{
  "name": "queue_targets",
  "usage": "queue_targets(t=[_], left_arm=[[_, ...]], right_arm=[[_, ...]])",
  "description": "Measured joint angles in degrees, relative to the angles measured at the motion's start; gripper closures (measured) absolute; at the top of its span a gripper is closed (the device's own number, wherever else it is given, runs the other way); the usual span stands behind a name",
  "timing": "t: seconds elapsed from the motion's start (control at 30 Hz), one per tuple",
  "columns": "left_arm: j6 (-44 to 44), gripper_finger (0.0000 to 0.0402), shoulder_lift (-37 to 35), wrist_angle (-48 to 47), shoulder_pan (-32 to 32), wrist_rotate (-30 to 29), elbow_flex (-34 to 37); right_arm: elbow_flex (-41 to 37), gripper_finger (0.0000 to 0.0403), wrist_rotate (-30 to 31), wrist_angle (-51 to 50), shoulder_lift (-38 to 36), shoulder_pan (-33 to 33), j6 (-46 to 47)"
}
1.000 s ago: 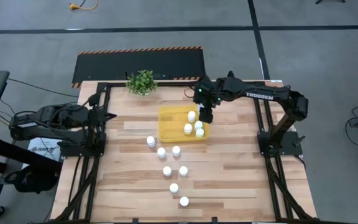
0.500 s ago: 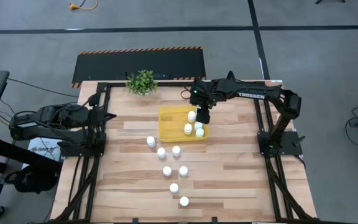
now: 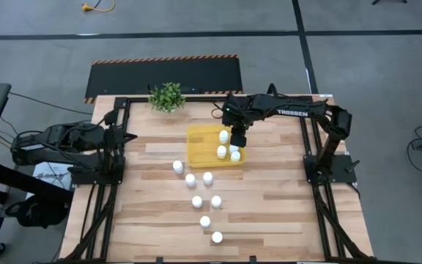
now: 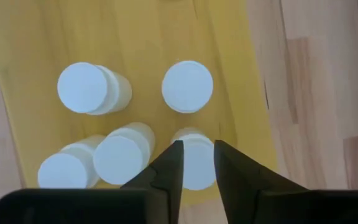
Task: Pick and place pill bottles into a basket
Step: Put the white medicine bottle into the yellow bin
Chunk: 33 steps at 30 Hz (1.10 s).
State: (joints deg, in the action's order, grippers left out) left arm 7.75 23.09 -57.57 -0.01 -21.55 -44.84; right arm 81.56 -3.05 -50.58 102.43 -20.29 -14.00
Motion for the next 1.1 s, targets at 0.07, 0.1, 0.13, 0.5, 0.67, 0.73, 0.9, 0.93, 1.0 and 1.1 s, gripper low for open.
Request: queue_targets(t=[0.07,0.1,0.13,0.5,0.67,0.73,0.9,0.93,1.0,1.1], left_arm=[[0.0,0.0401,0.0,0.0,0.0,0.0,0.0],[0.0,0.0401,0.0,0.0,0.0,0.0,0.0],[0.0,0.0401,0.0,0.0,0.0,0.0,0.0],[0.0,0.0401,0.0,0.0,0.0,0.0,0.0],[0.0,0.0401,0.0,0.0,0.0,0.0,0.0],[0.0,0.0401,0.0,0.0,0.0,0.0,0.0],[0.0,0.0401,0.0,0.0,0.0,0.0,0.0],[0.0,0.0401,0.0,0.0,0.0,0.0,0.0],[0.0,0.0401,0.0,0.0,0.0,0.0,0.0],[0.0,0.0401,0.0,0.0,0.0,0.0,0.0]], right_arm=[[0.0,0.0323,0.0,-0.4,0.0,0.0,0.0],[0.0,0.0323,0.0,-0.4,0.0,0.0,0.0],[0.0,0.0323,0.0,-0.4,0.0,0.1,0.0],[9.1,0.0322,-1.3,-7.6,-0.2,7.4,0.0],[11.2,0.0301,-4.6,-11.9,-0.2,12.6,2.5],[11.2,0.0283,-4.7,-13.3,-0.2,15.1,4.4],[11.2,0.0223,-4.7,-14.6,-0.2,21.6,9.3],[11.2,0.0212,-4.6,-14.2,-0.2,23.0,10.4],[11.2,0.0191,-4.0,-12.7,-0.2,25.6,13.1],[11.2,0.0169,-1.9,-9.9,-0.2,29.2,17.1]])
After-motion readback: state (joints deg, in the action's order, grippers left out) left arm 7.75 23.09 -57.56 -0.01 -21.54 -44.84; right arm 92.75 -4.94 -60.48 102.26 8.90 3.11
